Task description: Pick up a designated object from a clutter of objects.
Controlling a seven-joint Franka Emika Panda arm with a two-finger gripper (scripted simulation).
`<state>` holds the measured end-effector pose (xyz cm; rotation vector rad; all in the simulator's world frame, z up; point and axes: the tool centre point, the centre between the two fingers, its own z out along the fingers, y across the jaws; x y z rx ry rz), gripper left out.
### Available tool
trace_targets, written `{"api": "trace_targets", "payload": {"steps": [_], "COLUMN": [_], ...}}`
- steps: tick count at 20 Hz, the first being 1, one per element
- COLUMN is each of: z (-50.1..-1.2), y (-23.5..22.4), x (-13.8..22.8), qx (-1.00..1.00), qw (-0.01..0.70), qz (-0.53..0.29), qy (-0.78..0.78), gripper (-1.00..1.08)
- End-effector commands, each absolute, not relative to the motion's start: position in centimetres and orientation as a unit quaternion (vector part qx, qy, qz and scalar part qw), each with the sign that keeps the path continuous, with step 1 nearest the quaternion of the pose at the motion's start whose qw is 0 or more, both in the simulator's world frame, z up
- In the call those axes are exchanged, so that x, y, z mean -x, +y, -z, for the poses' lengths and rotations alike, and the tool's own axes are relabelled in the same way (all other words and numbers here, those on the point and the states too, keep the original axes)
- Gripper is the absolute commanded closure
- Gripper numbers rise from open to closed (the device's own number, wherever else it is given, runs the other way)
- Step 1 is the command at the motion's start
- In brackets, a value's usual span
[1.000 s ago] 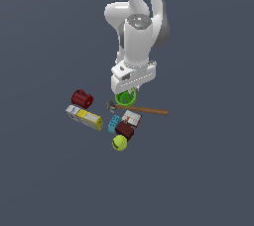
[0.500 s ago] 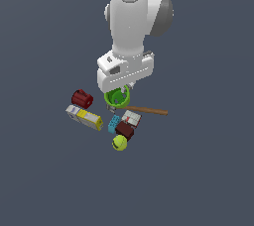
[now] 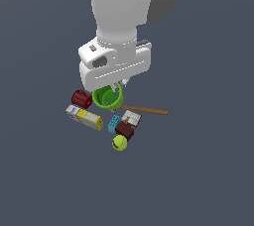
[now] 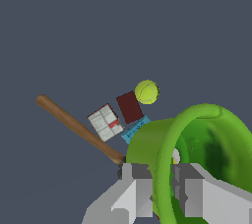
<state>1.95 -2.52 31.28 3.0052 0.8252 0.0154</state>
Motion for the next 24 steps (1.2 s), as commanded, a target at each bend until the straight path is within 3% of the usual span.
{"api": "trace_targets", "payload": {"steps": [1, 24], "z": [-32.8, -41.5], "y": [-3.1, -6.4], "x": [-3.1, -10.7], "qx": [-0.964, -0.964], "qw": [0.013, 0.014], "qz": [-0.006, -0.006], "qy": [0.265, 0.265], "gripper": [1.08, 1.08]}}
